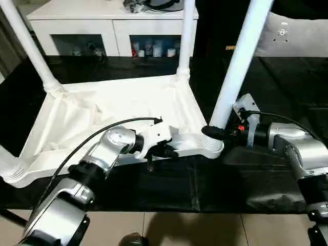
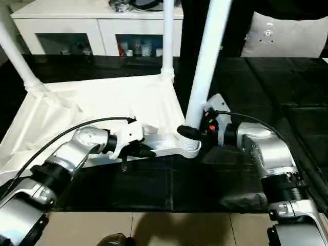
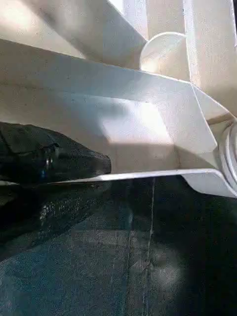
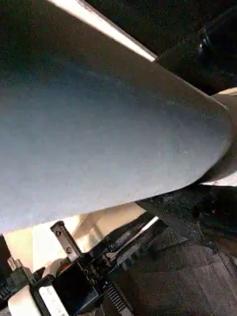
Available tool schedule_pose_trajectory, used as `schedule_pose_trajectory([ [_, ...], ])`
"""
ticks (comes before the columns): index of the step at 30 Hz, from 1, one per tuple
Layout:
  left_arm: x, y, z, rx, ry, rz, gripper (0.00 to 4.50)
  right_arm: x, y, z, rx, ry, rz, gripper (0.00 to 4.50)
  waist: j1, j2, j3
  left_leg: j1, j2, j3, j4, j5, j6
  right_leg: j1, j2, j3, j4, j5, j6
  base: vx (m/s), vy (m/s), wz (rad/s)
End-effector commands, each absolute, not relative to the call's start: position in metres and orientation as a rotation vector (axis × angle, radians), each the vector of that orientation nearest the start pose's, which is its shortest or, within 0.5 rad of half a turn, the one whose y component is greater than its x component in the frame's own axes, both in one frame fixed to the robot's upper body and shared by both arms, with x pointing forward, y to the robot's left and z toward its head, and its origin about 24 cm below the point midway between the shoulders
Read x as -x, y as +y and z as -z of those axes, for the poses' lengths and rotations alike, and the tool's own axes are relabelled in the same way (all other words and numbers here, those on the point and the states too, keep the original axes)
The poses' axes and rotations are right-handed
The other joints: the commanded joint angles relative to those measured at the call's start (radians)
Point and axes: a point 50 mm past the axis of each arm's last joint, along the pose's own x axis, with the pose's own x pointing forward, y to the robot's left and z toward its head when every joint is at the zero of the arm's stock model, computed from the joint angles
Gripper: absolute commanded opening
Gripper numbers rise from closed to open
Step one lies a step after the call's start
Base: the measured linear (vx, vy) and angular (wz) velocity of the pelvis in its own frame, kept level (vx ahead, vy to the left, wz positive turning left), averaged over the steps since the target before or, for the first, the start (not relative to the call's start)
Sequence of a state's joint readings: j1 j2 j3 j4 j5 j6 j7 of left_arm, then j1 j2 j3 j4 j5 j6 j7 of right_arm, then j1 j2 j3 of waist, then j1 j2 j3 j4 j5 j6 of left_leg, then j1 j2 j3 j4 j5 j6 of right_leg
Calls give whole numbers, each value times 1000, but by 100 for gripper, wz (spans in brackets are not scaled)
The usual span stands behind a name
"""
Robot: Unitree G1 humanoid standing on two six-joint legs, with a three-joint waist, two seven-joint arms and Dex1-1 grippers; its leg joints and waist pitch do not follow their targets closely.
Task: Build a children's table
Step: Insert table leg to table base
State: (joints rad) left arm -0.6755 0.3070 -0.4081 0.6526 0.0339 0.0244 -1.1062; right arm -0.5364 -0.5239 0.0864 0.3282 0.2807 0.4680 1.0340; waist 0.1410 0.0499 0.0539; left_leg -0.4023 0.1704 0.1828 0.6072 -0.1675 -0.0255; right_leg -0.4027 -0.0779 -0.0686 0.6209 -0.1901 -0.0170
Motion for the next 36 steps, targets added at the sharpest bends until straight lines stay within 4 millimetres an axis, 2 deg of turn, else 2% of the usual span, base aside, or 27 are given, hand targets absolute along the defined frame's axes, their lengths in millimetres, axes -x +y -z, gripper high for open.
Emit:
schedule_pose_trajectory([
  [1, -321, 90, -62, -526, 331, 1420, 0, -319, -190, -90, 106, 450, -993, 190, -2, -24, -75, 27, 63, -22, -66, -168, 54, 45, -84, 46, -75, -194, -205, 0, 0, 0],
  [9, -320, 90, -65, -527, 321, 1416, 0, -317, -194, -86, 120, 497, -1002, 190, -2, -24, -75, 27, 63, -22, -66, -166, 52, 46, -83, 47, -76, -201, -200, 0, 0, 0],
  [11, -320, 91, -64, -529, 324, 1413, 0, -316, -195, -87, 115, 497, -1011, 190, -2, -27, -75, 27, 63, -21, -65, -161, 54, 46, -82, 46, -75, -196, -201, 0, 0, 0],
  [21, -319, 93, -67, -524, 323, 1424, 0, -316, -195, -90, 71, 494, -1030, 189, -1, -25, -75, 28, 65, -22, -66, -170, 53, 45, -85, 47, -77, -217, -197, 0, 0, 0],
  [30, -317, 91, -70, -499, 307, 1427, 0, -314, -199, -76, -137, 462, -970, 189, 0, -26, -76, 25, 63, -20, -63, -154, 59, 46, -84, 45, -74, -189, -211, 0, 0, 0],
  [33, -317, 90, -70, -477, 304, 1416, 0, -311, -202, -68, -210, 447, -936, 189, 2, -20, -77, 27, 64, -22, -65, -162, 52, 46, -84, 44, -74, -193, -210, 0, 0, 0],
  [36, -317, 89, -70, -453, 301, 1407, 0, -306, -203, -59, -272, 433, -903, 189, 2, -19, -78, 27, 64, -22, -66, -167, 50, 46, -85, 44, -75, -186, -214, 0, 0, 0],
])
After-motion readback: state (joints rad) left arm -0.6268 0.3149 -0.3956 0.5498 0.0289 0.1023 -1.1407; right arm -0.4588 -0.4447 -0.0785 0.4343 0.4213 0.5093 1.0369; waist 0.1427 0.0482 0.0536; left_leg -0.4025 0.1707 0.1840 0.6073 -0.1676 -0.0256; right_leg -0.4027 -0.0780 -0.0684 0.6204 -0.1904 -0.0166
